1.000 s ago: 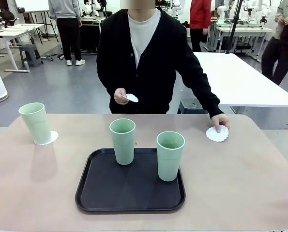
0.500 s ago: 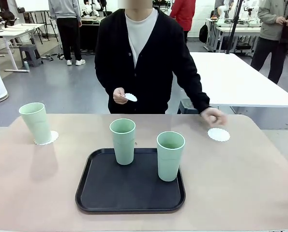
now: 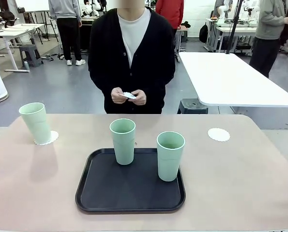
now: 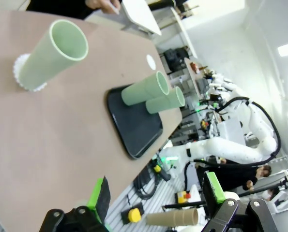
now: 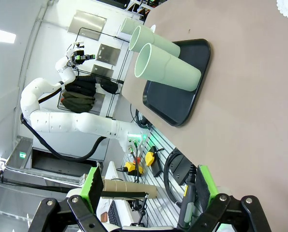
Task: Place coasters on the table and set cups on them.
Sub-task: Take one Reusable plastic cup from the Flat Tray and place it on a coaster set by the human.
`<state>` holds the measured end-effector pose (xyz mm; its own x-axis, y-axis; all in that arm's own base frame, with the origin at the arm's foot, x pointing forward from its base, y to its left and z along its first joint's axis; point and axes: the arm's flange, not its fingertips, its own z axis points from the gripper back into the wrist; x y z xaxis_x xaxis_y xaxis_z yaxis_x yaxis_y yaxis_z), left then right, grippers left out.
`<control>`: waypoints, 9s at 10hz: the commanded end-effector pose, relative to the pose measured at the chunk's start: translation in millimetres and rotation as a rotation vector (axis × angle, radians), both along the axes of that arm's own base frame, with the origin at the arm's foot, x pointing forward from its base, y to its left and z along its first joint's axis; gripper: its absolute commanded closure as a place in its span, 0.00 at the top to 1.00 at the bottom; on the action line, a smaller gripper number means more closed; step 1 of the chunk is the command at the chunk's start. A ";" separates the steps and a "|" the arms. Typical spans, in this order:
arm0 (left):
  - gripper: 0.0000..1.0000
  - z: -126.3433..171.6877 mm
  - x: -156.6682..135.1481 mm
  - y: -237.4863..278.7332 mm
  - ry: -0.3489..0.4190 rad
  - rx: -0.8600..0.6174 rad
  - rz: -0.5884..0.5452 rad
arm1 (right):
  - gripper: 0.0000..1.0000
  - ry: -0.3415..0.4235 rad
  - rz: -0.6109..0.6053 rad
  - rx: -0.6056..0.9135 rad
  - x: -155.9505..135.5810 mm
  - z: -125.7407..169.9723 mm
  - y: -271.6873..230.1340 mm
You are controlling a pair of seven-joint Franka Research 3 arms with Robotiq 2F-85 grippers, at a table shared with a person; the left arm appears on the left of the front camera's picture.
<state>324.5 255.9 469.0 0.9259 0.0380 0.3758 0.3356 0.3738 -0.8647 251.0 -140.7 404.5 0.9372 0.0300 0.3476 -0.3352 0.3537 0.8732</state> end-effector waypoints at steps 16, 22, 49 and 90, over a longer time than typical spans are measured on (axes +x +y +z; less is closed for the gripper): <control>1.00 1.6 -2.0 1.6 0.001 -0.003 -0.004 | 1.00 -0.887 0.462 -0.224 86.6 30.2 151.6; 1.00 1.6 -2.0 1.6 0.001 -0.003 -0.004 | 1.00 -0.869 0.365 0.008 89.4 -20.6 112.2; 1.00 1.6 -2.0 1.6 0.001 -0.003 -0.004 | 1.00 -1.124 0.435 0.022 131.1 -119.3 200.1; 1.00 1.6 -2.0 1.6 0.001 -0.003 -0.004 | 0.00 -1.171 0.463 0.172 130.8 -101.9 288.6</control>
